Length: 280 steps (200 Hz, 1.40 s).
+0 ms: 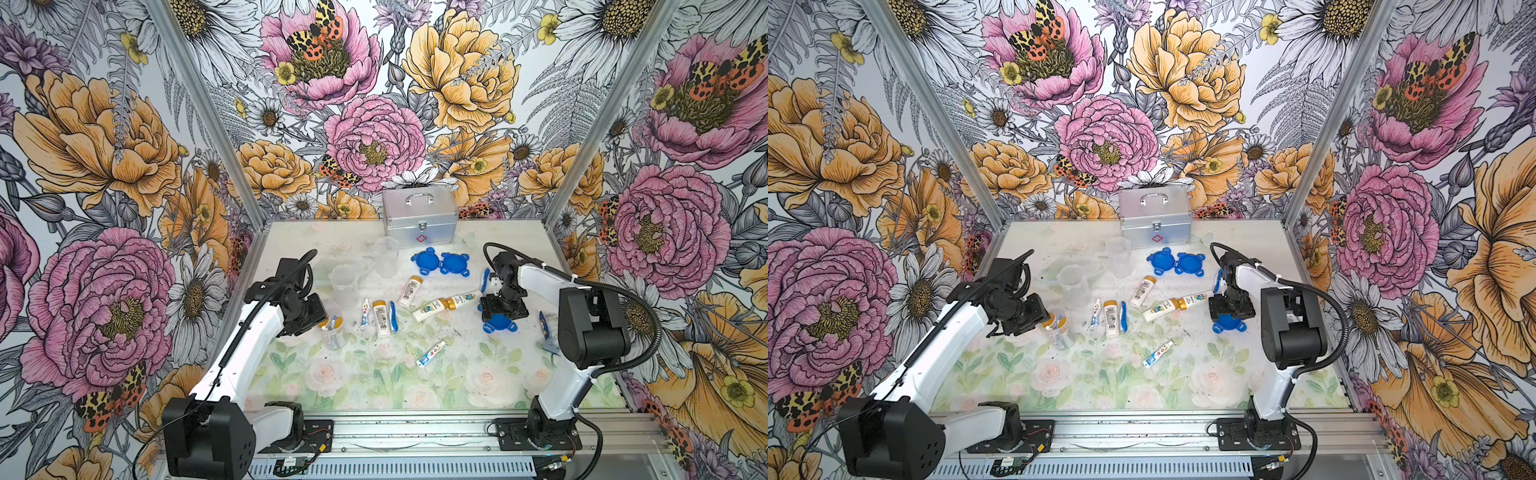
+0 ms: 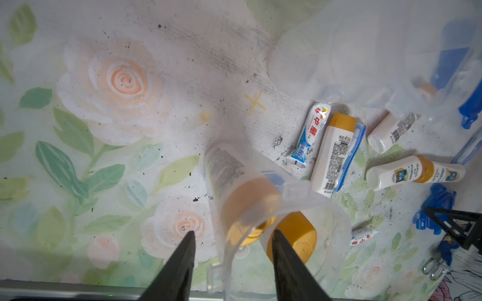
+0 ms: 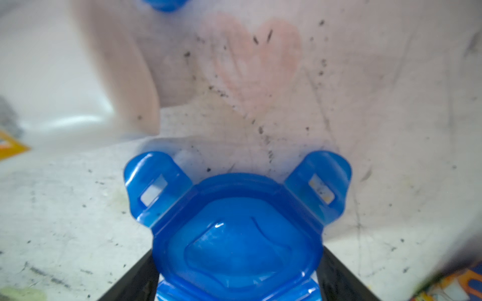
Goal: Pack away toiletry kits
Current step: Pick up the lid from the center of the board, then move the container to the center of the board.
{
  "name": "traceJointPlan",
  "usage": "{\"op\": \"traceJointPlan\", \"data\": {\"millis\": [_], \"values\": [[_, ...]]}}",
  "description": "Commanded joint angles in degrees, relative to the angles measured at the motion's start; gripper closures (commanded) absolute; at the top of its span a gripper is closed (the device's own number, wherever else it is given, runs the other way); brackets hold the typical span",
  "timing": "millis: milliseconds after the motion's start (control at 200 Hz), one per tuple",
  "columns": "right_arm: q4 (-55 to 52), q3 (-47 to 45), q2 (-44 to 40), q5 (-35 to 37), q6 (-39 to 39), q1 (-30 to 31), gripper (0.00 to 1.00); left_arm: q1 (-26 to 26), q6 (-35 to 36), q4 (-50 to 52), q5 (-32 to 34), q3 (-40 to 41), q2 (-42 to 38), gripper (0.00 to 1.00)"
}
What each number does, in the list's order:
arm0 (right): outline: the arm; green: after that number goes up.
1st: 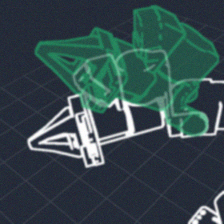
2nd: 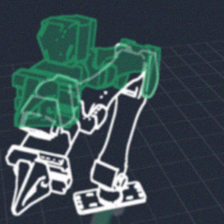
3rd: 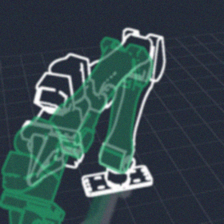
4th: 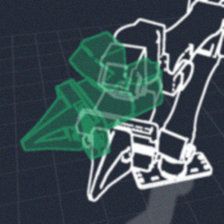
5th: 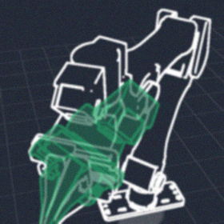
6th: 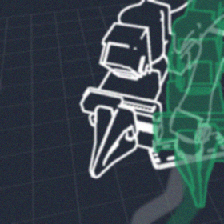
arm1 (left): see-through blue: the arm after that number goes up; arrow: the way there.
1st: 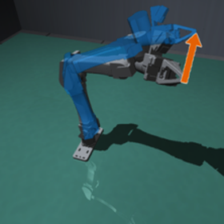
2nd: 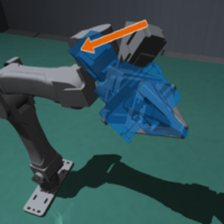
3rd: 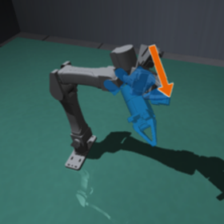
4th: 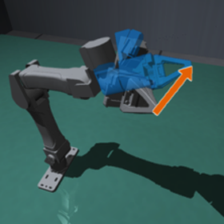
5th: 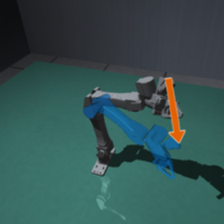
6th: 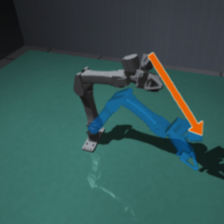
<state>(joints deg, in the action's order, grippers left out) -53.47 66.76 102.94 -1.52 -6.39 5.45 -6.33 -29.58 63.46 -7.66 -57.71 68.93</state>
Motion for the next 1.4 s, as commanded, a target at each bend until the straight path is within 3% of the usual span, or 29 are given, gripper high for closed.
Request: {"op": "traceJointPlan", "data": {"millis": [0, 705, 1231, 1396], "values": [[-0.3, -0.09, -4.2, -1.4, -0.79, 1.41, 0.43, -1.35, 0.49, -1.7, -0.04, 0.83, 0.07, 0.59], [-9.83, 13.31, -10.75, -2.24, -4.21, 8.48, 0.44, -9.88, -0.96, -2.76, -2.36, 4.1, 0.32, 0.79], [-11.3, 16.25, -11.01, -1.85, -4.87, 12.58, 0.45, -24.65, -4.14, -2.93, -7.02, -0.55, 2.06, 0.83], [-10.8, 16.36, -12.46, -1.91, -4.36, 14.07, 0.45, -27.21, -4.66, -4.59, -8.96, -0.51, 4.09, 0.84]]}}
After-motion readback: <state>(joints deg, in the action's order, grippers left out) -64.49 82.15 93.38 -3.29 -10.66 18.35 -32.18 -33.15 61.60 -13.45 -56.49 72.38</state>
